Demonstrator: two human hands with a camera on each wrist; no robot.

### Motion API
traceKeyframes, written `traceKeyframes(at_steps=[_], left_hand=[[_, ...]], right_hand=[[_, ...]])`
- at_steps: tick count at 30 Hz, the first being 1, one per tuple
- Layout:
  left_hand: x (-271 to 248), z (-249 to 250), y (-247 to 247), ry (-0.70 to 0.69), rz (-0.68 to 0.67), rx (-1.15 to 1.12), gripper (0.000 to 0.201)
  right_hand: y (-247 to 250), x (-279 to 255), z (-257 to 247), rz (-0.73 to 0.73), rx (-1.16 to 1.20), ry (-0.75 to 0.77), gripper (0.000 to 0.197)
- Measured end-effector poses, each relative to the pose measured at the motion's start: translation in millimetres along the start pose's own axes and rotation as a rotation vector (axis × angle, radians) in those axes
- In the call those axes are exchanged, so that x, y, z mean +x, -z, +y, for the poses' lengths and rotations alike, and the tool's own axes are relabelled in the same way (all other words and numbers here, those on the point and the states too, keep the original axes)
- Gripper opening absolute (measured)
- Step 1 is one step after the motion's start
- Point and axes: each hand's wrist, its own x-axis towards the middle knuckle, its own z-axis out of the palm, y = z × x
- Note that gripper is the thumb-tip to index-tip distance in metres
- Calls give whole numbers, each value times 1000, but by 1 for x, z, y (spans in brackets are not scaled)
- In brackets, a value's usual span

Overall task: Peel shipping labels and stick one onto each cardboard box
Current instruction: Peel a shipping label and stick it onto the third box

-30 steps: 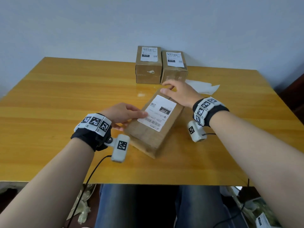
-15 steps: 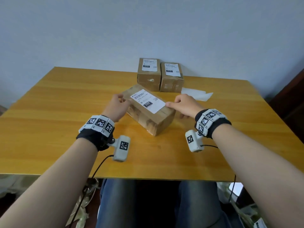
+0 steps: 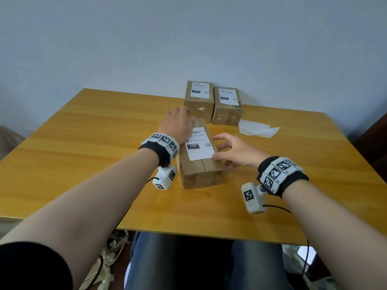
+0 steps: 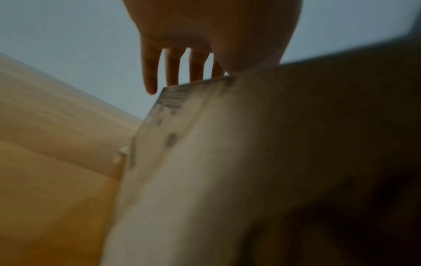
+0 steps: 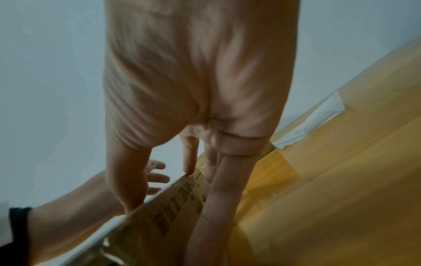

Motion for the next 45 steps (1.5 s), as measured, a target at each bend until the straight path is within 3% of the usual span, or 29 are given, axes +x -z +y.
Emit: traceKeyframes(at_steps=[4,11,17,24,29,34,37,42,45], left_hand=[[5,11,-11,-60,-201,59,53],[4,6,-31,-10,-178,93,75],[-3,4,-45,-14,-118,220,81],[11,-3,-51,-40,-74,310,71],[19,-3,-53,-55,-50,371,70],[21,1,-44,-149,-45,497,41],[28,-4,-47,-97,-31,415,28],[29,4,-36,-43,-13,323,28],[35,3,-35,-53,15,351,18]], right_hand=[[-2,0,-3,-32,34,-15,73],[-8,2,-2,-53,68,-54,78],[-8,3,-2,-59,73,-82,77],[-6,9,-8,-128,75,-225,62],[-2,11,-3,-143,-8,-245,57],[0,10,1,-170,-38,-280,52],[2,9,1,-196,-56,-288,48],[5,14,4,-230,-59,-298,58],[6,17,4,-245,-64,-301,64]])
